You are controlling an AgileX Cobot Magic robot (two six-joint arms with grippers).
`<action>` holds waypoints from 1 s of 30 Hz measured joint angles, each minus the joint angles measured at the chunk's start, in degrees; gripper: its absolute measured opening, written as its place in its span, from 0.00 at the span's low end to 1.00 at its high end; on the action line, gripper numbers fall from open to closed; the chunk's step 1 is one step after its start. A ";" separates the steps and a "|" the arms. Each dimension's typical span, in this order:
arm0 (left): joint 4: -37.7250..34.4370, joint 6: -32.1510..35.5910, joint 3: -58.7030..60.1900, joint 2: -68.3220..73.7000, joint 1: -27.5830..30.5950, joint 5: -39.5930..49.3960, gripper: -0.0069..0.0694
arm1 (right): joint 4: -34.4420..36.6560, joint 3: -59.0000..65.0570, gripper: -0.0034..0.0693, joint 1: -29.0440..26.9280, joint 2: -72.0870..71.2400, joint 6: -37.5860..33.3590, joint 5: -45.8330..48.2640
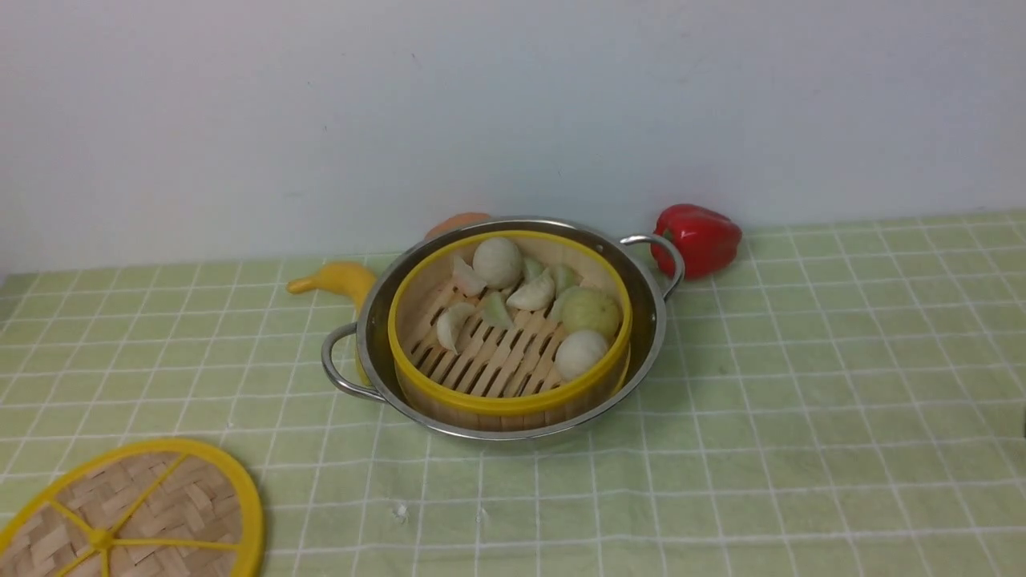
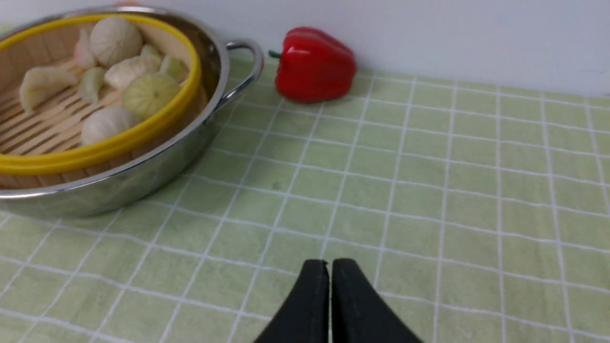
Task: Place the steamer in the pot on the green tablecloth, and put the lid on the steamer.
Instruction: 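Grasp the bamboo steamer lid lying on the table by its centre knob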
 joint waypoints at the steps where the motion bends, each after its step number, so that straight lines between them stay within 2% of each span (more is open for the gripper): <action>1: 0.00 0.00 0.00 0.00 0.00 0.00 0.41 | 0.00 2.46 0.10 -1.29 -3.26 0.00 -0.92; 4: 0.00 0.00 0.00 0.00 0.00 0.00 0.41 | 0.06 8.27 0.11 -3.79 -11.47 0.17 -1.96; 10: 0.00 0.00 0.00 0.00 0.00 0.00 0.41 | 0.06 15.55 0.13 -4.46 -23.02 0.17 -2.06; 16: 0.00 0.00 0.00 0.00 0.00 0.00 0.41 | 2.01 16.30 0.15 -4.48 -30.60 0.70 1.70; 30: 0.00 0.00 0.00 0.00 0.00 0.00 0.41 | 3.21 16.30 0.21 -4.48 -31.44 1.01 4.11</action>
